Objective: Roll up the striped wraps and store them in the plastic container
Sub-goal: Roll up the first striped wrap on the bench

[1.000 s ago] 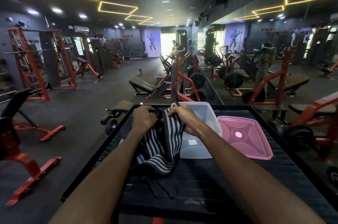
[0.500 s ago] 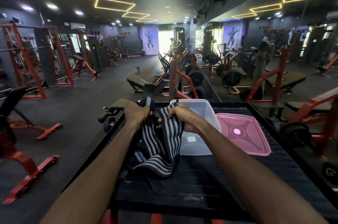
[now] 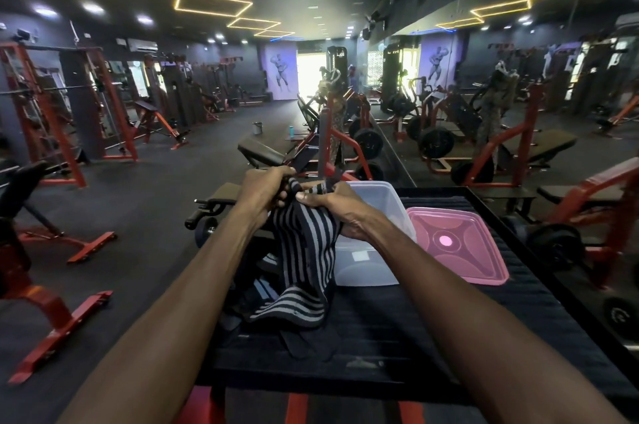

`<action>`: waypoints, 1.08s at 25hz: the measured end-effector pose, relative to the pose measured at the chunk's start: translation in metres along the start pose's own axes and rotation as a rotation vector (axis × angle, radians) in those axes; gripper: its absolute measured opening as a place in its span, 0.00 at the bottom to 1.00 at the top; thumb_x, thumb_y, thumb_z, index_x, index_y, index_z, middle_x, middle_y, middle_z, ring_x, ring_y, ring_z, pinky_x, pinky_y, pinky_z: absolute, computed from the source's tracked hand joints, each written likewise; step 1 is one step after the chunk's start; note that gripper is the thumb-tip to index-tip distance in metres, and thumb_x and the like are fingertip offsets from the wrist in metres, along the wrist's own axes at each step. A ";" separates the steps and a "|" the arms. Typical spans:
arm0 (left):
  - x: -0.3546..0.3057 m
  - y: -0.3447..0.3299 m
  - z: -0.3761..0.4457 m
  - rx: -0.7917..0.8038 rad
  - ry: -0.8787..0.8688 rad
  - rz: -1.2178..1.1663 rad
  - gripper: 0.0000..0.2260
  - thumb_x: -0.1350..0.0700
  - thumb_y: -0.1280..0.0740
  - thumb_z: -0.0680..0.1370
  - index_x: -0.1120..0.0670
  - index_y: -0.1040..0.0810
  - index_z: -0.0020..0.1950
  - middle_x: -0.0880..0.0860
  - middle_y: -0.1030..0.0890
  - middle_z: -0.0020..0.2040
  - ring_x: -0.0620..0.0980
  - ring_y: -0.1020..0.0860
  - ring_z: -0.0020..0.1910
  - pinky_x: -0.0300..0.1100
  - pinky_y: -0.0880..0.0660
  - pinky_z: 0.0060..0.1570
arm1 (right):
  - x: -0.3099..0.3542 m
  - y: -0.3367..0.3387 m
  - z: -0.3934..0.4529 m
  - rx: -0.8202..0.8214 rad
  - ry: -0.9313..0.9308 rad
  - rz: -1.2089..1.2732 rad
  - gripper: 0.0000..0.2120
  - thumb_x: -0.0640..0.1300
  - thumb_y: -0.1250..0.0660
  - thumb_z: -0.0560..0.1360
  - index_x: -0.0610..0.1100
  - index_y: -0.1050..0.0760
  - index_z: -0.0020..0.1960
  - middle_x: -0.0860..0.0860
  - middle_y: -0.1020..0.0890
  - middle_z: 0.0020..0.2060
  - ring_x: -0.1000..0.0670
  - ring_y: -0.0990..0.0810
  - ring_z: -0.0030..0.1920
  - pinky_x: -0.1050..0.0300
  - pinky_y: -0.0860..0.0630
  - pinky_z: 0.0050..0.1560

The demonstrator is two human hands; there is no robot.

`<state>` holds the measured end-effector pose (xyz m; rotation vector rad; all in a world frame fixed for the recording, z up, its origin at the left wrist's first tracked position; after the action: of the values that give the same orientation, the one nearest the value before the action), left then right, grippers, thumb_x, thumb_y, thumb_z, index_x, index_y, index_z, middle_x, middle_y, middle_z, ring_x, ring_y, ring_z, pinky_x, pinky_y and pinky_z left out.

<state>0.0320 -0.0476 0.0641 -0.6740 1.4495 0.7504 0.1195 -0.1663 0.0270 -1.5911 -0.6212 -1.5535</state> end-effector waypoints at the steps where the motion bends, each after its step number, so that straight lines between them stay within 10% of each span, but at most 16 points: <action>1: -0.003 -0.006 -0.003 0.018 -0.007 0.015 0.09 0.54 0.28 0.74 0.56 0.22 0.36 0.51 0.25 0.26 0.46 0.32 0.22 0.36 0.37 0.23 | 0.005 0.003 -0.003 -0.045 0.021 0.007 0.16 0.31 0.29 0.71 0.32 0.20 0.59 0.37 0.15 0.50 0.41 0.16 0.50 0.47 0.18 0.55; 4: -0.010 -0.023 -0.013 0.097 -0.035 0.046 0.11 0.48 0.30 0.77 0.54 0.19 0.39 0.47 0.21 0.28 0.44 0.25 0.26 0.37 0.32 0.27 | 0.019 0.015 -0.013 -0.221 0.027 0.179 0.10 0.32 0.33 0.72 0.33 0.19 0.53 0.37 0.16 0.46 0.43 0.16 0.43 0.49 0.19 0.49; 10: -0.011 -0.045 -0.026 0.537 0.050 0.256 0.21 0.42 0.27 0.73 0.56 0.17 0.56 0.56 0.13 0.51 0.57 0.15 0.52 0.55 0.22 0.62 | 0.033 0.049 -0.031 -0.292 -0.053 0.457 0.19 0.41 0.37 0.76 0.34 0.25 0.64 0.36 0.20 0.60 0.38 0.19 0.57 0.38 0.28 0.68; 16: -0.016 -0.036 -0.035 0.825 0.003 0.464 0.13 0.47 0.27 0.76 0.55 0.20 0.54 0.50 0.18 0.34 0.52 0.20 0.32 0.52 0.21 0.43 | 0.043 0.072 -0.041 -0.414 0.022 0.664 0.17 0.41 0.43 0.78 0.33 0.26 0.61 0.37 0.20 0.56 0.40 0.19 0.52 0.44 0.24 0.61; 20: -0.014 -0.047 -0.053 0.822 -0.054 0.385 0.12 0.50 0.32 0.80 0.55 0.20 0.59 0.58 0.14 0.50 0.60 0.18 0.37 0.48 0.18 0.36 | 0.046 0.092 -0.034 -0.558 0.055 0.665 0.25 0.40 0.40 0.75 0.32 0.29 0.69 0.38 0.21 0.64 0.39 0.20 0.59 0.43 0.23 0.63; 27: 0.000 -0.123 -0.078 0.769 -0.079 0.288 0.14 0.49 0.35 0.82 0.57 0.25 0.62 0.55 0.17 0.39 0.51 0.23 0.27 0.44 0.23 0.28 | 0.063 0.140 -0.047 -0.704 0.053 0.459 0.20 0.41 0.34 0.73 0.32 0.24 0.62 0.39 0.16 0.53 0.40 0.15 0.48 0.45 0.16 0.46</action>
<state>0.0818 -0.1843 0.0571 0.1539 1.6240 0.3695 0.2128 -0.2934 0.0558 -1.9998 0.3625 -1.5202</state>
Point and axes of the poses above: each hand's wrist, its own z-axis towards the middle knuckle, its own y-axis out of the back of the hand, x = y × z, the point moved 1 cm from there along z, towards the middle knuckle
